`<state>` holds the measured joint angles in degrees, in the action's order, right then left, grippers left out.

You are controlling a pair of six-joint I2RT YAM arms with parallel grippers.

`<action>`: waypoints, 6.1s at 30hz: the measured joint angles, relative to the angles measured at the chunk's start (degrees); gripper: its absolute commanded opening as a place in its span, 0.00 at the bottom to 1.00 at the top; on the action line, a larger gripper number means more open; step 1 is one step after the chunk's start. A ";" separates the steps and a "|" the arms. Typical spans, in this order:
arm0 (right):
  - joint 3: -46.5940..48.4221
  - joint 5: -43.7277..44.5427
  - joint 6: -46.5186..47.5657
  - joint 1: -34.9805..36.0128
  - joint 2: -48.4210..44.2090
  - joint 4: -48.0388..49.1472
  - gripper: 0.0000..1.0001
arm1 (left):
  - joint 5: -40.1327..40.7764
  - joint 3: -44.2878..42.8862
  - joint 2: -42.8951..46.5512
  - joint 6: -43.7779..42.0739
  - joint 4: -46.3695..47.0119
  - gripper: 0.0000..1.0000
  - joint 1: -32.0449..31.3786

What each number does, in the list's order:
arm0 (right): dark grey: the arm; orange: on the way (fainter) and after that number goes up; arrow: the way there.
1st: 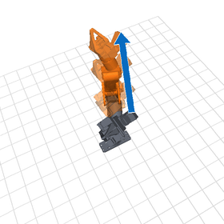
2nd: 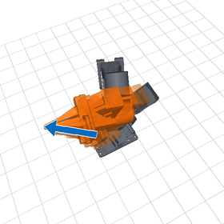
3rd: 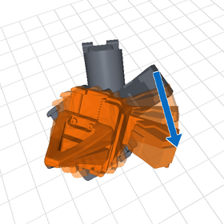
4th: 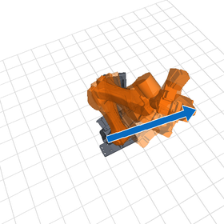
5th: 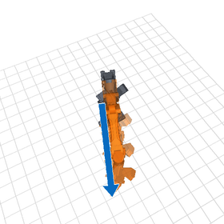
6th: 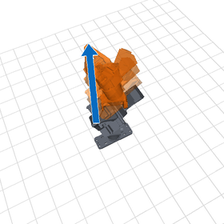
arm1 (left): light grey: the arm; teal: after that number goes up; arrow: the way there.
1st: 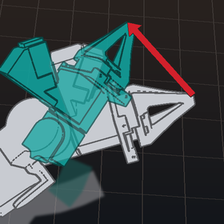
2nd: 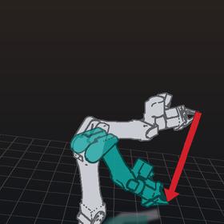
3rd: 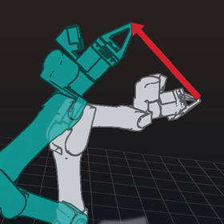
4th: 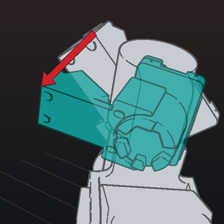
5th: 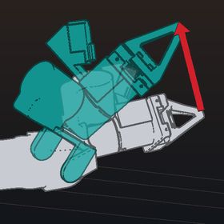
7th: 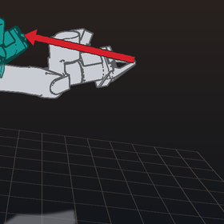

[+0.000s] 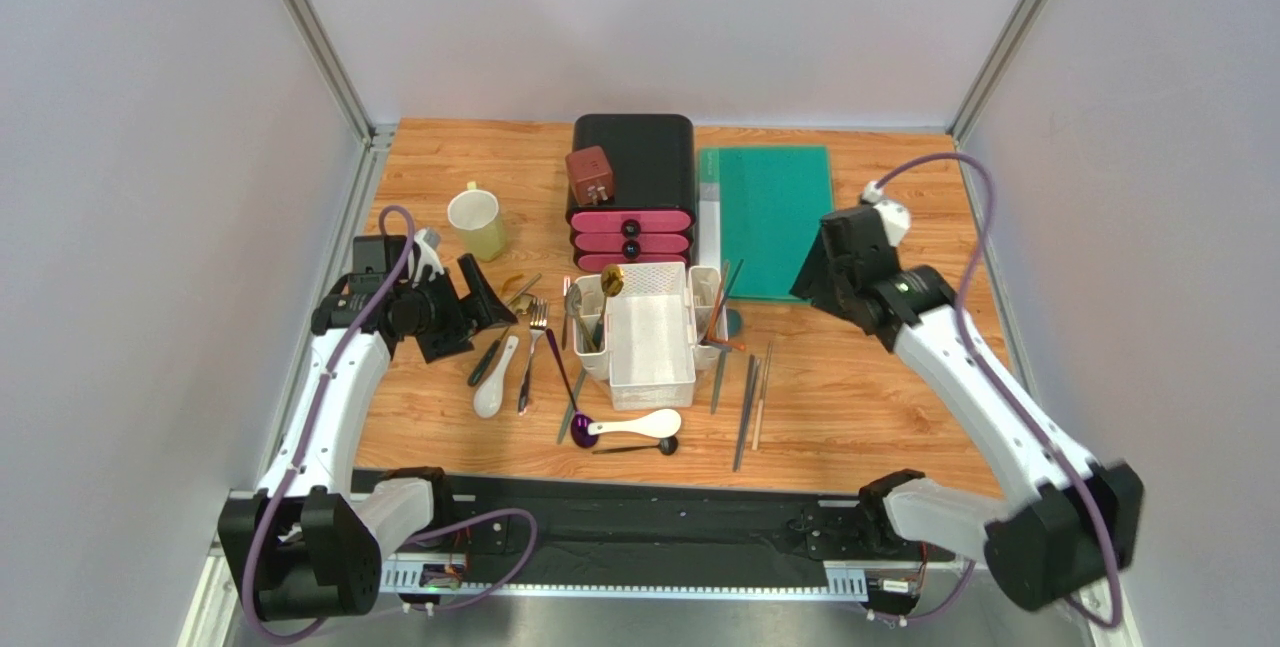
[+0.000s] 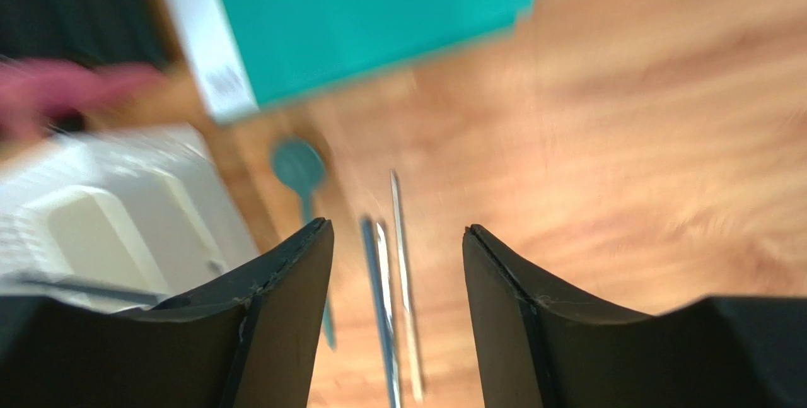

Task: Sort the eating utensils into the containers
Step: Pick up the chopstick from the center of the board, then place the chopstick in the storage box, then pick up the chopstick from the center of the board.

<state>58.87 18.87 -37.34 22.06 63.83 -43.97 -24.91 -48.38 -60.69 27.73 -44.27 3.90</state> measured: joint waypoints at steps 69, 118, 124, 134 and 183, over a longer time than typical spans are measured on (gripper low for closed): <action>23.71 -12.74 8.28 1.46 11.23 -15.32 0.00 | 0.17 0.87 -0.74 0.24 1.57 0.94 0.00; -3.82 -6.32 20.02 18.14 5.27 29.42 0.03 | 1.68 1.11 -0.28 0.44 1.79 0.94 -2.05; -5.14 -6.25 18.62 18.43 5.16 29.59 0.15 | 1.75 1.11 -0.28 0.44 1.77 0.94 -2.19; -7.43 -5.40 15.58 18.75 0.76 27.21 0.45 | 2.19 1.11 -0.26 0.44 1.77 0.94 -2.43; -9.90 -19.96 7.39 8.66 20.76 2.05 0.51 | 2.56 1.11 -0.07 0.46 1.77 0.94 -2.64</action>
<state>48.97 -1.08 -29.95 30.72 84.60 -41.91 -22.35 -47.27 -60.75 28.18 -42.50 1.26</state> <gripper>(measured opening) 0.522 0.938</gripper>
